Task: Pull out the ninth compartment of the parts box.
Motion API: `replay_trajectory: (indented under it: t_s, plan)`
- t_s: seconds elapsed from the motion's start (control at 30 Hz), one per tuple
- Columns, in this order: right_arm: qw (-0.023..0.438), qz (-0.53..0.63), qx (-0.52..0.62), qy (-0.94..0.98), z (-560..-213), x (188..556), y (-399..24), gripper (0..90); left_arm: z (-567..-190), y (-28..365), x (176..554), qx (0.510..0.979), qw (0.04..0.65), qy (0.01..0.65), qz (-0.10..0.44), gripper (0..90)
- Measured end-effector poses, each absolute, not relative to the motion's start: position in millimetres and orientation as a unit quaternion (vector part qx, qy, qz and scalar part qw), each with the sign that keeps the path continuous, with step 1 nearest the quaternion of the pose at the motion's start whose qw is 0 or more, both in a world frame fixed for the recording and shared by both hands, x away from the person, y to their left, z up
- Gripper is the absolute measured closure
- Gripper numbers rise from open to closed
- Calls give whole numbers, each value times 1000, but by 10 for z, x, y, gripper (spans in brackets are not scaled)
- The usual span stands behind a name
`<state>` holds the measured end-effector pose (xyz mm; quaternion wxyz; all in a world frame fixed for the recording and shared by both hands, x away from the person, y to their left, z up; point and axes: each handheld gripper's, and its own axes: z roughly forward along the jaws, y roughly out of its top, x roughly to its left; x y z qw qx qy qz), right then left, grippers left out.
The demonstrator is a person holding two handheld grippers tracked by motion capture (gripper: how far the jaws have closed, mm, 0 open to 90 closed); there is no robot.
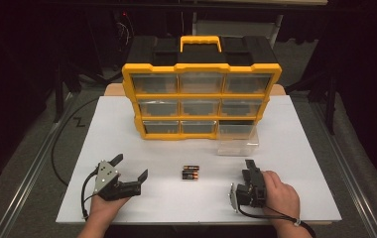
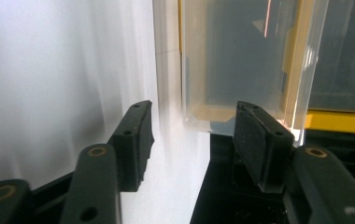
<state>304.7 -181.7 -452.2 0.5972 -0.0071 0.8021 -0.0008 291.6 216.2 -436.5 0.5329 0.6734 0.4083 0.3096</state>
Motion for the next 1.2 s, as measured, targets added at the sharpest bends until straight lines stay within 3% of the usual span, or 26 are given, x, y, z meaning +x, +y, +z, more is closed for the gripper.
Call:
replay_trajectory:
  t_s: [0.23,0.8,1.2]
  plan:
    - [591,10,-5,807,-4503,3014,-1802,392,-4365,2155,2906,674,532,407,311,20]
    - [599,30,-1,800,-4468,3014,-1782,12,-4366,2161,2910,677,528,410,307,20]
    - [609,41,10,792,-4438,3024,-1784,11,-4365,2163,2909,675,526,414,311,7]
